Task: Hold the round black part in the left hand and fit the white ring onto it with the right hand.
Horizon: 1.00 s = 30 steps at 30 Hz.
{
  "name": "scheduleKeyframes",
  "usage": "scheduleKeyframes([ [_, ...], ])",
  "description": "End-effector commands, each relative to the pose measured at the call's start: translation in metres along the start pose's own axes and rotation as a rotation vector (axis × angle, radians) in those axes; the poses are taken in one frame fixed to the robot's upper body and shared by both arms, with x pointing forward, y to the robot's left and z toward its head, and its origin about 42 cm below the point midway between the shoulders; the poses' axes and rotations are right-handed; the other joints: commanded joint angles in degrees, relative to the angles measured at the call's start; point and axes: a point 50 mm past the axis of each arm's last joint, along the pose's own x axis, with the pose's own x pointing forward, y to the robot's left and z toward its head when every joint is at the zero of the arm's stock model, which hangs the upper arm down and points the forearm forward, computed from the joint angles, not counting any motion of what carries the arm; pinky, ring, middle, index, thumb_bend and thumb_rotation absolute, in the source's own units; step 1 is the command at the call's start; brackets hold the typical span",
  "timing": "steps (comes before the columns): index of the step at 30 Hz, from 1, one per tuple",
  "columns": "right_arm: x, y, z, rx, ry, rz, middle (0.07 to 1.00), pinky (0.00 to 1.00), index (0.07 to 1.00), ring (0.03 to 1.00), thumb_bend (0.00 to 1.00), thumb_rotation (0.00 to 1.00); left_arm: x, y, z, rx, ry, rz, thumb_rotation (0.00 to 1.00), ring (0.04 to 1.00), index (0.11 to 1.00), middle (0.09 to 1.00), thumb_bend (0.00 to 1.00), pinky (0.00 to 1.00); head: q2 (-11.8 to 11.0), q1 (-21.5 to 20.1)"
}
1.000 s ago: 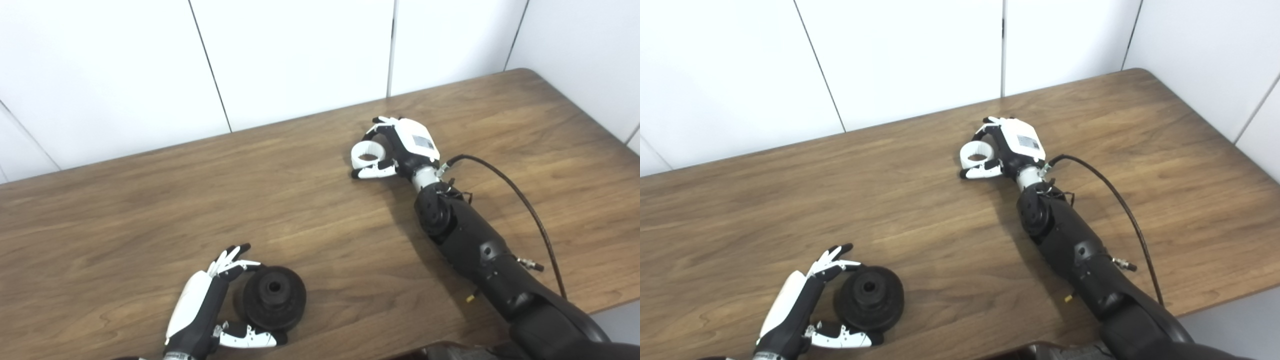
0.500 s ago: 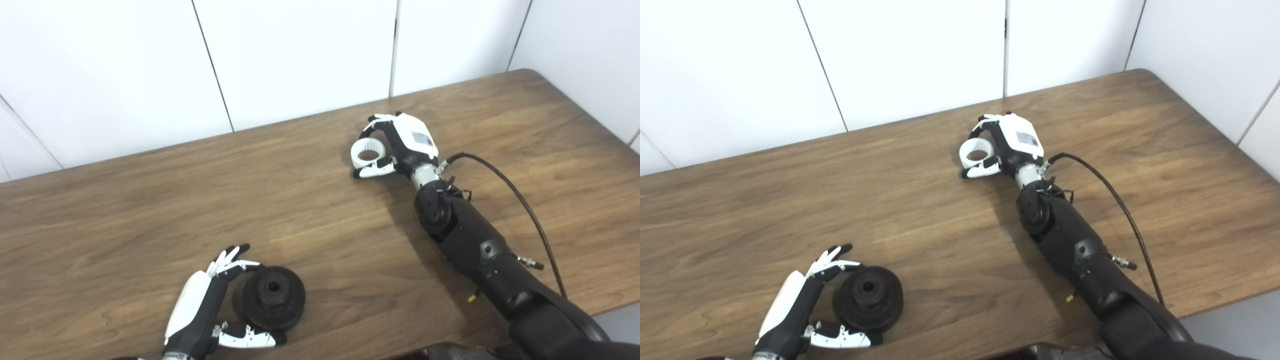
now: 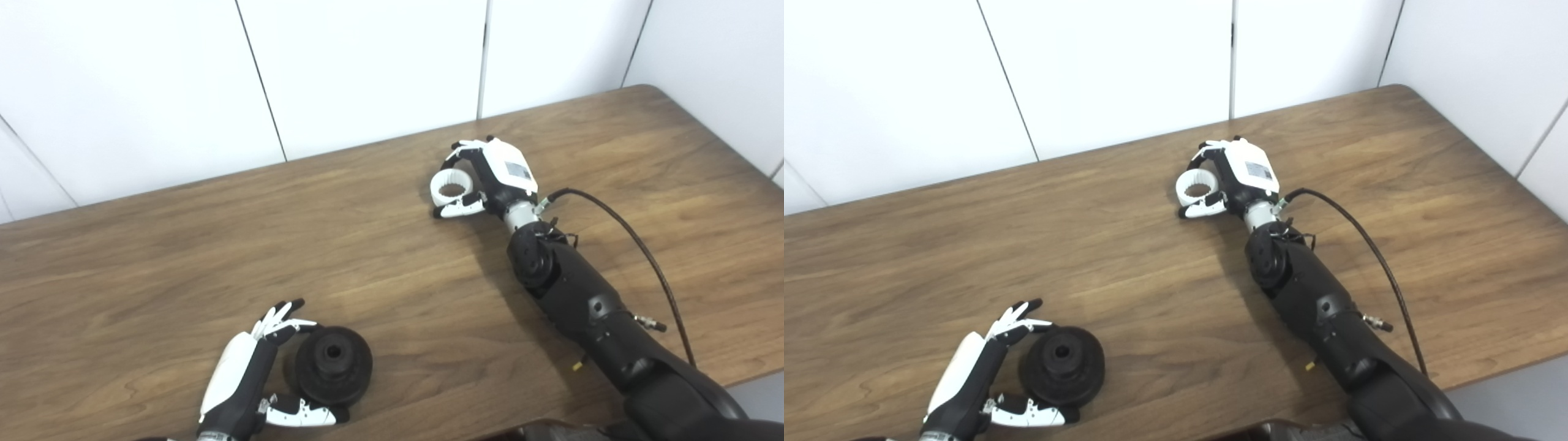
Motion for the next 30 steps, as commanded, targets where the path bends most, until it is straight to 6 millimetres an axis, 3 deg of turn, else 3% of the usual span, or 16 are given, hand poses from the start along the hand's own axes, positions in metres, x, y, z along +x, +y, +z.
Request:
scheduleKeyframes([
  [1,0.004,-0.011,-0.006,-0.030,0.012,-0.022,0.836,0.99,0.486,0.885,0.52,0.14,0.002,0.011,0.009,0.024,-0.043,0.029,0.17,1.000,0.578,0.955,0.90,1.00,0.12,0.09],
  [30,-0.007,-0.074,0.046,0.094,-0.151,-0.125,0.842,1.00,0.484,0.916,0.52,0.14,0.008,0.006,0.011,0.032,-0.041,0.028,0.18,1.000,0.578,0.957,0.91,1.00,0.69,1.47],
])
